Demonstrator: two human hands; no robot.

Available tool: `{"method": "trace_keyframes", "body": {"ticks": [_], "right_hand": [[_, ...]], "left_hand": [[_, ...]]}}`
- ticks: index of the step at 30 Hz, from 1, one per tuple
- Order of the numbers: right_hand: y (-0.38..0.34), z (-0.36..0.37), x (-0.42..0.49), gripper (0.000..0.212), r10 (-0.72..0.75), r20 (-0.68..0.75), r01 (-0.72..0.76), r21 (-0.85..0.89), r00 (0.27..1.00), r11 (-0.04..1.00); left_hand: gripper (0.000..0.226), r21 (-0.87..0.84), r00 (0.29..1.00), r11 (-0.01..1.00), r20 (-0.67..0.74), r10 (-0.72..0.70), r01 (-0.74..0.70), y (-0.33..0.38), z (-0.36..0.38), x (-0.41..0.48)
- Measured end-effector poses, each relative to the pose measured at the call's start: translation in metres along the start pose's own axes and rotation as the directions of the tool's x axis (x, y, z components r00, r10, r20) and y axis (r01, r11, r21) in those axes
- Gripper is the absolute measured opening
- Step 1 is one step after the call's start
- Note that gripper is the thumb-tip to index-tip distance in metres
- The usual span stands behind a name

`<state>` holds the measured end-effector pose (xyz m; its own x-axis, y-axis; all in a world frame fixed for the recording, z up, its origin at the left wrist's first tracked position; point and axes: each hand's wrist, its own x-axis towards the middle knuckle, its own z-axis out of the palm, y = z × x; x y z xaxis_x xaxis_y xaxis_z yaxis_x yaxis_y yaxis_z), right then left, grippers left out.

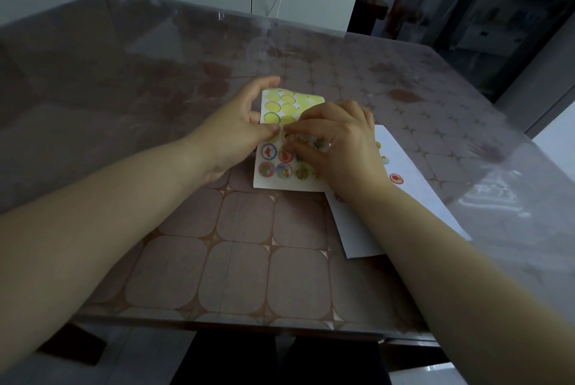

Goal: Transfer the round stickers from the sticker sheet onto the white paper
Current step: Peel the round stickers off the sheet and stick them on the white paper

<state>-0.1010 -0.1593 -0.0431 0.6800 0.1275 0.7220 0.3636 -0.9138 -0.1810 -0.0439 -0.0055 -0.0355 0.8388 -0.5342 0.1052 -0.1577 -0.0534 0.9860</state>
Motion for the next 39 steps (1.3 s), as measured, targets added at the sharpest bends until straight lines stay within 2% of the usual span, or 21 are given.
{"method": "trace_keyframes", "body": {"ticks": [4,12,17,21,26,29,34,39], "right_hand": [[0.001,0.0,0.0,0.03,-0.008,0.058,0.008,0.015,0.998,1.0],[0.004,-0.002,0.0,0.022,-0.04,0.022,0.04,0.012,0.999,0.999],[0.005,-0.004,0.0,0.02,0.059,0.04,-0.062,0.084,0.997,0.995],[0.004,-0.004,0.001,0.016,0.151,0.069,-0.16,0.137,0.986,0.978],[0.0,-0.015,0.002,0.008,0.341,0.245,-0.413,0.377,0.908,0.829],[-0.003,-0.019,0.001,0.007,0.374,0.308,-0.478,0.423,0.875,0.77],[-0.004,-0.02,-0.001,0.016,0.436,0.363,-0.56,0.388,0.823,0.732],[-0.005,-0.02,0.0,0.019,0.389,0.292,-0.482,0.417,0.874,0.77]], "left_hand": [[0.061,0.026,1.0,1.0,0.01,-0.013,0.013,-0.003,-0.001,0.001],[0.062,0.027,0.999,1.0,0.034,-0.009,0.008,-0.001,0.002,0.0],[0.088,0.07,0.996,0.997,0.092,0.009,-0.015,0.003,0.003,-0.005],[0.093,0.117,0.995,0.993,0.103,0.02,-0.032,0.001,0.004,-0.005],[0.093,0.169,0.994,0.983,0.101,0.047,-0.064,0.002,0.003,-0.004],[0.094,0.185,0.994,0.98,0.1,0.052,-0.07,0.001,0.002,-0.003],[0.082,0.187,0.992,0.98,0.12,0.051,-0.073,0.0,0.001,-0.003],[0.056,0.214,0.984,0.973,0.168,0.054,-0.089,0.0,0.001,-0.003]]}}
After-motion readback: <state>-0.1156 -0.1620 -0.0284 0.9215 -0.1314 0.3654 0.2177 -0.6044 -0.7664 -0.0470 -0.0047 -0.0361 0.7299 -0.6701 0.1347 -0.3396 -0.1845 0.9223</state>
